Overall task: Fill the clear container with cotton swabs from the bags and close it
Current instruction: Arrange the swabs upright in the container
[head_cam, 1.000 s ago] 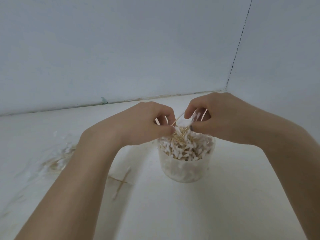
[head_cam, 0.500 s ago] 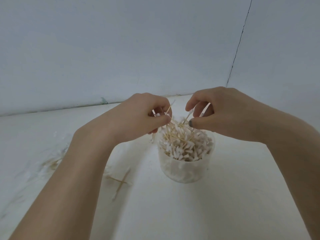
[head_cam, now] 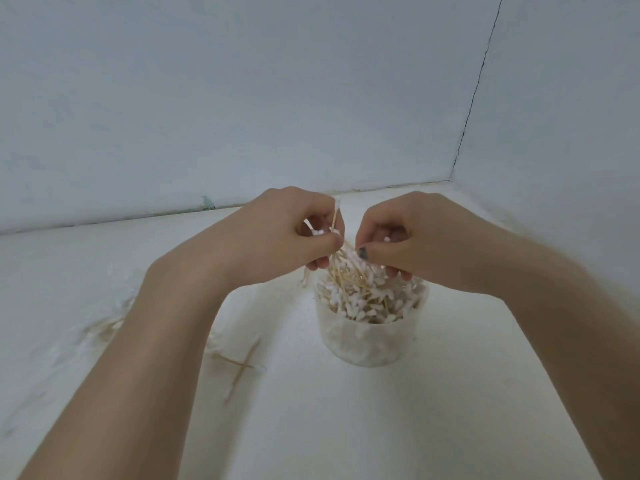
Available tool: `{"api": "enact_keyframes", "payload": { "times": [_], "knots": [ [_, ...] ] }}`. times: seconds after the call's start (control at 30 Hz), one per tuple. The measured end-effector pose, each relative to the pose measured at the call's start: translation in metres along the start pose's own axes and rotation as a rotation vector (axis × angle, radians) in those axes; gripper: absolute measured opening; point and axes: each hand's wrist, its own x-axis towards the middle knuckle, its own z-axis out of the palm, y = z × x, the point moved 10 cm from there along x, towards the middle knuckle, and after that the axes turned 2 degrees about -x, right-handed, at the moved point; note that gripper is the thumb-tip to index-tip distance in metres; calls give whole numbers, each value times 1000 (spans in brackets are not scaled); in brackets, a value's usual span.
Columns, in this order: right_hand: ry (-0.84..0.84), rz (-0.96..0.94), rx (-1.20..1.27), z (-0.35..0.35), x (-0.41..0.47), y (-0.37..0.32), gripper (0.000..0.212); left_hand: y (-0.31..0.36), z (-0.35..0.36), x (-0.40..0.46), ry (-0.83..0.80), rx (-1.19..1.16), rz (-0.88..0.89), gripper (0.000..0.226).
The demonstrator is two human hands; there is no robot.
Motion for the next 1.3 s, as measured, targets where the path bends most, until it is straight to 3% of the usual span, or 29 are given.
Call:
{"api": "enact_keyframes", "payload": {
  "times": [0.17,0.37,0.57,1.0,1.17,1.3],
  "knots": [
    [26,-15,-2,3,2,-1,13,-3,5,3,-8,-62,-1,12],
    [39,0,-65,7,3,2,12,-7,6,5,28,-87,-42,39],
    [7,4,-108,12,2,0,12,-10,6,3,19,-108,-108,49],
    [-32,39,-116,10,1,6,2,-5,19,13,43,12,27,34],
    [-24,58,-61,5,2,11,15,-13,21,15,36,33,32,12],
    [53,53,8,-11,0,11,19,-4,16,14,65,50,81,7]
  ]
}}
